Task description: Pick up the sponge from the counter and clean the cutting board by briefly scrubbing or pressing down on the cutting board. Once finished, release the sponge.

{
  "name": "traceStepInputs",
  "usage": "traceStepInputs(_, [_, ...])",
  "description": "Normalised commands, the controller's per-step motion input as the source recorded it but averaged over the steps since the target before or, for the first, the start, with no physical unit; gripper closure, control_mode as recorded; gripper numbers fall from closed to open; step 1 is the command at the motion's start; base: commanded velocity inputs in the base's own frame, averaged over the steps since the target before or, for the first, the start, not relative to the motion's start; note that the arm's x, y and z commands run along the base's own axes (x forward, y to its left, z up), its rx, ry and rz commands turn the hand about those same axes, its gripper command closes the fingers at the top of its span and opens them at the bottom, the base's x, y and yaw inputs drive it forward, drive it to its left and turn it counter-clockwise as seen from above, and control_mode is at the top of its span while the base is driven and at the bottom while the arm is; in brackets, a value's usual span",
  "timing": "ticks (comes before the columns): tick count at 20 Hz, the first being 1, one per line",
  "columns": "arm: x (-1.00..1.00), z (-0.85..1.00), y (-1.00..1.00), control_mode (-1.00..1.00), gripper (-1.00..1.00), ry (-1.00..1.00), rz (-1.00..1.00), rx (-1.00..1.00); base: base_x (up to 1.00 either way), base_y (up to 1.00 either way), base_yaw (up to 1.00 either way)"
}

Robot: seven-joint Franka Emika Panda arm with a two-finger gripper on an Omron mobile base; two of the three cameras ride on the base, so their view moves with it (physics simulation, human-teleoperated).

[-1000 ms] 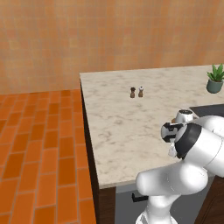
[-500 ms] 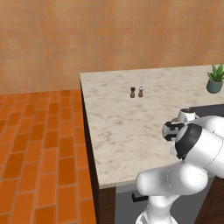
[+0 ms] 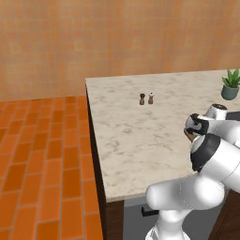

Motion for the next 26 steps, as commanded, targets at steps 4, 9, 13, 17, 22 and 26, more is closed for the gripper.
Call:
traceStepInputs(4, [0.38,-0.02,-0.2,-1.0,1.0,-0.05,-0.13,0.08,0.0,0.0,0.0])
traceStepInputs(9, [0.02,0.0,-0.31,-1.0,1.0,-0.1,-0.15,0.04,0.0,0.0,0.0])
traceStepInputs(13, [-0.06,-0.09,-0.09,-1.0,1.0,-0.13,-0.04,0.01,0.0,0.0,0.0])
traceStepInputs(17, [0.0,-0.33,-0.01,-1.0,1.0,-0.17,0.0,0.0,0.0,0.0,0.0])
traceStepInputs(22, [0.0,-0.28,-0.15,-1.0,1.0,-0.17,0.0,0.0,0.0,0.0,0.0])
traceStepInputs(26, [0.02,-0.02,-0.26,-1.0,1.0,-0.07,-0.02,0.0,0.0,0.0,0.0])
